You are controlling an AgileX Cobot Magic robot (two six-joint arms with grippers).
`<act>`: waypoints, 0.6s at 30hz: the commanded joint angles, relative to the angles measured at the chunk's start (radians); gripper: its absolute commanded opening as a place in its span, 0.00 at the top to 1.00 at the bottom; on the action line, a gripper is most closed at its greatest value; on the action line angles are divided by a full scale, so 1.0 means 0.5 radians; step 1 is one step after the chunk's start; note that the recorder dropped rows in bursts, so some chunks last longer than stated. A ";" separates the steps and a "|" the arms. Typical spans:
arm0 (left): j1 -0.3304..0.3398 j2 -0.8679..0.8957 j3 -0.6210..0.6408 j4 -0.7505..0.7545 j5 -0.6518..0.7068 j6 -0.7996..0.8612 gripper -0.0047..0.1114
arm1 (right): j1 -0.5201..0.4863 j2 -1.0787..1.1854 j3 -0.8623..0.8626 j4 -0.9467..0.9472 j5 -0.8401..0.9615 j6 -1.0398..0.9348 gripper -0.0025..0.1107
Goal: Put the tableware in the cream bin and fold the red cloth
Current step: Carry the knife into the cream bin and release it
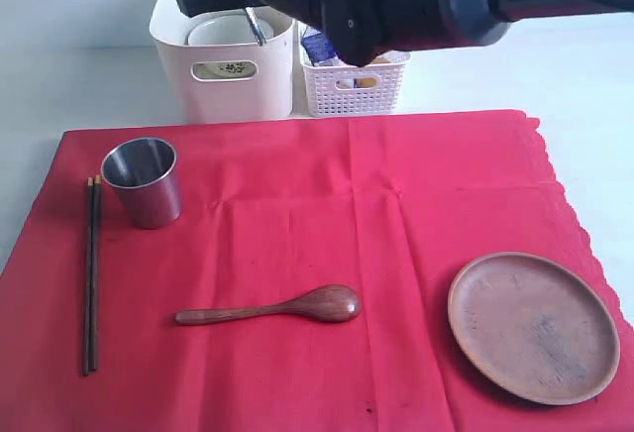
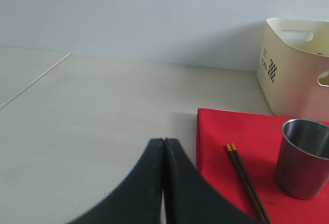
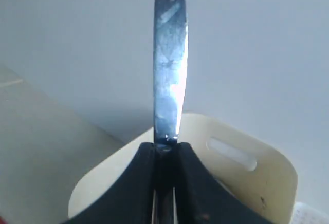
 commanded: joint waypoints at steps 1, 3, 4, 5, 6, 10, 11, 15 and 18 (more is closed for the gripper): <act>-0.015 -0.004 0.000 -0.014 -0.003 -0.001 0.95 | -0.011 0.280 -0.291 -0.004 -0.221 0.008 0.98; -0.015 -0.004 0.000 -0.014 -0.003 -0.001 0.95 | -0.011 0.430 -0.491 0.046 -0.208 -0.036 0.98; -0.015 -0.004 0.000 -0.014 -0.003 -0.001 0.95 | -0.011 0.483 -0.567 0.151 -0.195 -0.138 0.98; -0.015 -0.004 0.000 -0.014 -0.003 -0.001 0.95 | -0.011 0.540 -0.666 0.382 -0.147 -0.330 0.96; -0.015 -0.004 0.000 -0.014 -0.003 -0.001 0.95 | -0.011 0.573 -0.709 0.604 -0.110 -0.454 0.94; -0.015 -0.004 0.000 -0.014 -0.003 -0.001 0.95 | -0.011 0.647 -0.770 1.127 -0.037 -1.058 0.77; -0.015 -0.004 0.000 -0.014 -0.003 -0.001 0.95 | -0.011 0.651 -0.770 1.127 -0.007 -1.101 0.74; -0.015 -0.004 0.000 -0.014 -0.003 -0.001 0.95 | -0.011 0.656 -0.770 1.122 0.073 -1.126 0.59; -0.015 -0.004 0.000 -0.014 -0.003 -0.001 0.95 | -0.011 0.656 -0.770 1.050 0.086 -1.190 0.51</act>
